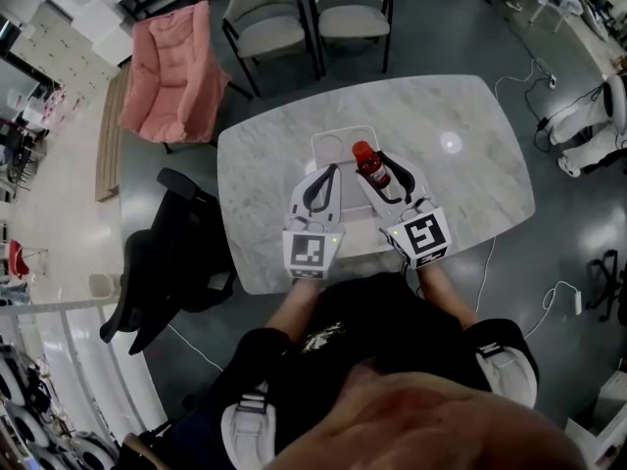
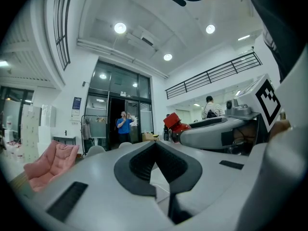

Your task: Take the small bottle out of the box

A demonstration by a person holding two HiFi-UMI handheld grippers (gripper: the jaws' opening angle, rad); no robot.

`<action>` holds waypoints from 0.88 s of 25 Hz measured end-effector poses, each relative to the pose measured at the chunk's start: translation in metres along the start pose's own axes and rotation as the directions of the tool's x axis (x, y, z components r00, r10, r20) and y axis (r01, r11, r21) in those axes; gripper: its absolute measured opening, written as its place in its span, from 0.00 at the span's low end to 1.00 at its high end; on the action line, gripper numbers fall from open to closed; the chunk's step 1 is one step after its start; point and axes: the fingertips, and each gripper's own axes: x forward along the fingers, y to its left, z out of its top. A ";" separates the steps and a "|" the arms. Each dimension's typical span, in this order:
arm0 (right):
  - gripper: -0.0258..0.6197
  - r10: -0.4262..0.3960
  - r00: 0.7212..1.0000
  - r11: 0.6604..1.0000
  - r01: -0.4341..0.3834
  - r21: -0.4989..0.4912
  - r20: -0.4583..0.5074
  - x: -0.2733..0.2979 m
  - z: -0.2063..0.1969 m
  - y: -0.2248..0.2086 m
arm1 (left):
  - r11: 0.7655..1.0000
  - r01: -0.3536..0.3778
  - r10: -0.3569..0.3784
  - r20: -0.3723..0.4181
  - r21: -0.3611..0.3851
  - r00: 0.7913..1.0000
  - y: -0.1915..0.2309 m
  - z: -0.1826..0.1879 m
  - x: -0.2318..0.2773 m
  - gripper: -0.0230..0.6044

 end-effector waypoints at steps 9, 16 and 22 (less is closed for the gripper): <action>0.35 0.010 1.000 1.000 -0.010 -0.008 0.016 -0.002 0.003 0.002 | 1.000 0.007 -0.007 0.004 0.010 1.000 -0.001 0.003 0.001 0.05; 0.35 0.025 0.999 0.999 -0.024 -0.026 0.028 0.000 0.010 0.006 | 1.000 0.007 -0.007 0.010 0.010 1.000 -0.002 0.004 0.001 0.05; 0.35 0.023 0.999 0.999 -0.023 -0.024 0.035 -0.001 0.013 0.005 | 1.000 0.011 -0.011 0.007 0.015 1.000 -0.003 0.003 0.003 0.05</action>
